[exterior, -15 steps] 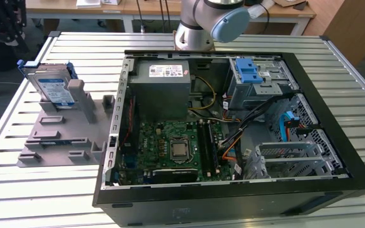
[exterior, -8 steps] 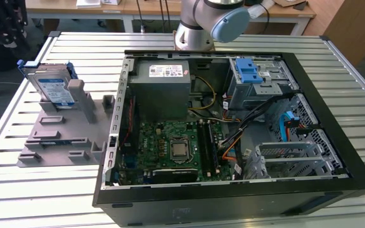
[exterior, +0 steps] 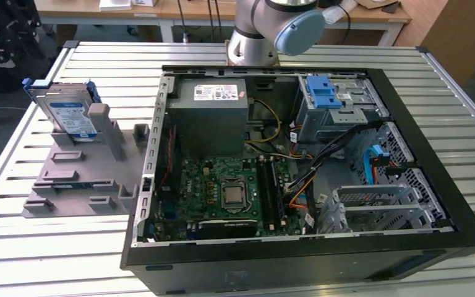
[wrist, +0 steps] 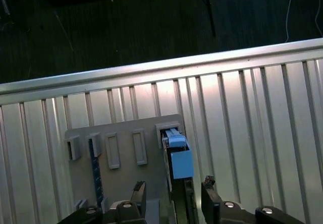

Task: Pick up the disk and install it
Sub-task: 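Pick up the disk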

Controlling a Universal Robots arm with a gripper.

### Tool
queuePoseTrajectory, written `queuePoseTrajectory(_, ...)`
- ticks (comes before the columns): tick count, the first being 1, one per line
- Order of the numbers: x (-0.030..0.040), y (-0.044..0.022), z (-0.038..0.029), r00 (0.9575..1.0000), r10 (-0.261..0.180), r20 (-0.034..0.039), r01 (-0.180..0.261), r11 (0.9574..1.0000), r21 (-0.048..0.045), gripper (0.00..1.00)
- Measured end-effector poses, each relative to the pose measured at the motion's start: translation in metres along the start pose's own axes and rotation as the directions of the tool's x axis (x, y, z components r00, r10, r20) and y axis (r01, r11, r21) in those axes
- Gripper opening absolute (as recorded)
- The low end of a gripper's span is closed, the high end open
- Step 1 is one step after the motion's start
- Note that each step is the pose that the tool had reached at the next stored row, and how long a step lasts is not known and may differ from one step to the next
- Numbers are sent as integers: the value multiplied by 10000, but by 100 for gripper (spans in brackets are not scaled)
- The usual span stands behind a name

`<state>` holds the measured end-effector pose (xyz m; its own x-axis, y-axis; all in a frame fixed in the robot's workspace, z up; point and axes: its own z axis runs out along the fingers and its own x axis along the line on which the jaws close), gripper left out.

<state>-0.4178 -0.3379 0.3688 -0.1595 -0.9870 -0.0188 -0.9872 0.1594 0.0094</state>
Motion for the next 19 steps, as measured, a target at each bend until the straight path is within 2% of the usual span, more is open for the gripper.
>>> queuePoseTrajectory(1,1,0,11,10000,0,-1,0,10000,0,53)
queuePoseTrajectory(2,1,0,29,10000,-1,-2,1,10000,-2,59)
queuePoseTrajectory(7,3,1,119,9998,-207,-3,207,9998,-5,59)
queuePoseTrajectory(9,5,6,135,9997,-233,1,233,9997,29,59)
queuePoseTrajectory(12,6,6,161,9996,-287,-4,287,9996,29,59)
queuePoseTrajectory(16,6,6,201,9971,-756,-8,756,9971,19,59)
queuePoseTrajectory(19,5,7,207,9969,-793,-17,793,9969,16,59)
